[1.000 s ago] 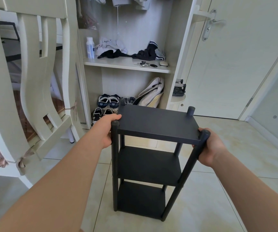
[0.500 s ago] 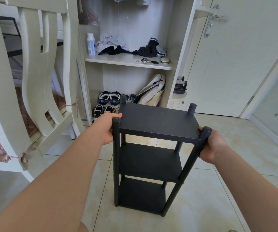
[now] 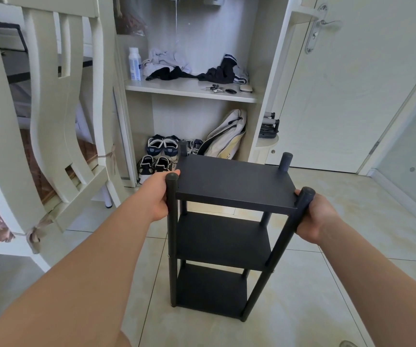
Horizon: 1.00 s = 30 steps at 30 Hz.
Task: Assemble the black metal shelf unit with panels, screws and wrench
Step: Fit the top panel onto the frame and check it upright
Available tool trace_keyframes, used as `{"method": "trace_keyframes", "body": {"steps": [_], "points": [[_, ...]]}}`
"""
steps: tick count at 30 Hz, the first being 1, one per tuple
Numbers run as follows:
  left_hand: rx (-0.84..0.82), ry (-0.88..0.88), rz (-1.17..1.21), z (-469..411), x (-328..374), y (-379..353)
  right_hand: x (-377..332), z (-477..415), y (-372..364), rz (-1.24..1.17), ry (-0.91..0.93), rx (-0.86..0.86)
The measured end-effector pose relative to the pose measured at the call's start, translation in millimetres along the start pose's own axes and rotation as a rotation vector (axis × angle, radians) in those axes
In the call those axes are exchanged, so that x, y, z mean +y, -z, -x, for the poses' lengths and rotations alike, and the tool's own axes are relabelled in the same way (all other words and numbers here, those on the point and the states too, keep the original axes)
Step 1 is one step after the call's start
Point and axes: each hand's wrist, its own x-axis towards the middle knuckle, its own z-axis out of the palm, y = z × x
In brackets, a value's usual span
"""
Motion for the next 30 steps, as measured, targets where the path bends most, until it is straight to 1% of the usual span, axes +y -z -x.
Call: {"method": "trace_keyframes", "body": {"steps": [19, 25, 27, 30], "points": [[0.004, -0.005, 0.009, -4.8, -2.6, 1.2, 0.9, 8.5, -5.6, -0.043, 0.007, 0.014], [-0.007, -0.027, 0.02, -4.2, -4.1, -0.5, -1.2, 8.9, -6.7, 0.004, 0.008, 0.025], [-0.014, -0.05, 0.002, -2.9, -7.3, 0.5, -2.5, 11.2, -7.7, 0.023, 0.046, 0.069], [-0.04, -0.052, 0.0, -4.0, -13.8, 14.0, -8.8, 16.3, -8.9, 0.135, 0.189, 0.169]]}}
